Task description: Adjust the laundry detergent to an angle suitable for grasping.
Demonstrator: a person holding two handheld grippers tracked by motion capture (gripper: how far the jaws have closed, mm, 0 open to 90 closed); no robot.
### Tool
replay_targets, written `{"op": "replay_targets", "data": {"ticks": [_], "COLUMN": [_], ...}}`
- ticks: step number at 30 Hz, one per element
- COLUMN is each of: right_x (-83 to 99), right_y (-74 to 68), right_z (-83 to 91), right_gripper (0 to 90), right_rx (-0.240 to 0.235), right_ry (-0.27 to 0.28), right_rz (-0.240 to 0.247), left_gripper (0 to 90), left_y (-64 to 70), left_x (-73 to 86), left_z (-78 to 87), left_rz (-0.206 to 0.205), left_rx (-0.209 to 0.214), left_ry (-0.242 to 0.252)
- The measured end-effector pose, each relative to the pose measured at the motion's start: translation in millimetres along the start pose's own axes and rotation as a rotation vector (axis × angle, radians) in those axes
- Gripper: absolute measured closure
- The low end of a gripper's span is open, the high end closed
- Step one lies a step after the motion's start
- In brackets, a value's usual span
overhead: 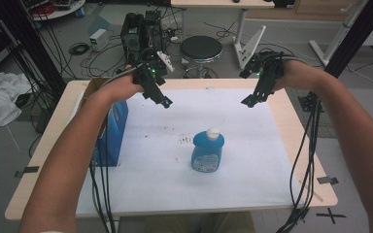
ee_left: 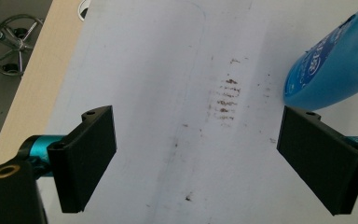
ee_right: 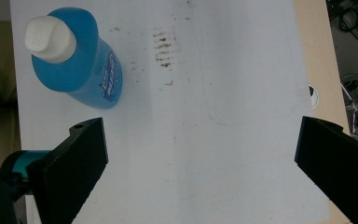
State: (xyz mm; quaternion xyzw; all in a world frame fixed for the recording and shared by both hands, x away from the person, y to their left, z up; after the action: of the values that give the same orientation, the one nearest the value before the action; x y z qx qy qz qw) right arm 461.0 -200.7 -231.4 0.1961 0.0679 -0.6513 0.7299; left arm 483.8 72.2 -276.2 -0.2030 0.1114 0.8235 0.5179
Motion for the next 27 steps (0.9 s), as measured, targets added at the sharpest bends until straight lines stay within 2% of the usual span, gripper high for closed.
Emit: {"op": "replay_targets", "data": {"ticks": [4,6,9,11,14,15,16,17,18,19,20,21,22,27], "right_x": [2.6,4.0,5.4,5.9,6.9,6.9,6.5,6.6,6.5,6.5,6.6,6.6,6.8,7.6], "right_y": [1.1,2.4,2.9,2.5,2.9,2.4,3.3,2.8,2.9,2.7,2.5,2.5,2.3,2.3], "right_z": [-2.2,-3.4,-5.5,-6.4,-7.9,-8.2,-8.9,-8.7,-8.6,-8.3,-8.1,-8.0,-7.8,-7.9], "right_gripper": [1.4,1.4,1.4,1.4,1.4,1.4,1.4,1.4,1.4,1.4,1.4,1.4,1.4,1.4], "right_rx": [-0.004,-0.007,-0.011,-0.013,-0.017,-0.015,-0.019,-0.020,-0.020,-0.019,-0.019,-0.020,-0.019,-0.022], "right_ry": [-0.003,-0.002,-0.006,-0.006,-0.007,-0.008,-0.001,-0.005,-0.004,-0.005,-0.004,-0.004,-0.006,-0.002], "right_rz": [-0.006,-0.002,-0.008,-0.017,-0.015,-0.021,-0.007,-0.013,-0.010,-0.013,-0.016,-0.013,-0.015,-0.008], "left_gripper": [11.8,11.8,11.8,11.8,11.8,11.8,11.8,11.8,11.8,11.8,11.8,11.8,11.8,11.8], "left_y": [-2.5,-5.0,-5.4,-7.1,-8.1,-7.0,-7.9,-7.1,-8.0,-7.9,-7.5,-5.8,-6.9,-6.7], "left_x": [-0.2,0.1,0.5,1.6,1.7,1.5,1.7,1.4,1.5,1.1,0.8,-0.1,-0.2,-1.0], "left_z": [-2.6,-1.8,-2.1,-1.2,-3.6,-5.0,-5.5,-6.4,-6.2,-5.6,-6.1,-6.9,-6.3,-7.5], "left_rz": [-0.010,0.005,0.024,-0.003,-0.020,-0.008,-0.032,-0.032,-0.057,-0.064,-0.070,-0.058,-0.080,-0.095], "left_rx": [0.019,0.017,0.040,0.040,0.035,0.038,0.039,0.039,0.039,0.036,0.039,0.043,0.040,0.037], "left_ry": [-0.040,-0.059,-0.049,-0.076,-0.079,-0.076,-0.086,-0.085,-0.097,-0.104,-0.095,-0.079,-0.093,-0.101]}}
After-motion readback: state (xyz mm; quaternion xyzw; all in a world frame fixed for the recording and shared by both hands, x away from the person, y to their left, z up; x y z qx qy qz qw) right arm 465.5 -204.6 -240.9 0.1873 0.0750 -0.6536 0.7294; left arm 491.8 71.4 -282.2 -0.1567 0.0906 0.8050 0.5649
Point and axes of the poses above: each handheld gripper's, and its own axes: z roughly backward along the jaws, x roughly out of its underside, y roughly to its right, the point moved 5 cm from there along -z, roughly forward along the jaws, and after that the axes turned 10 degrees about z, right-handed, at the moved point
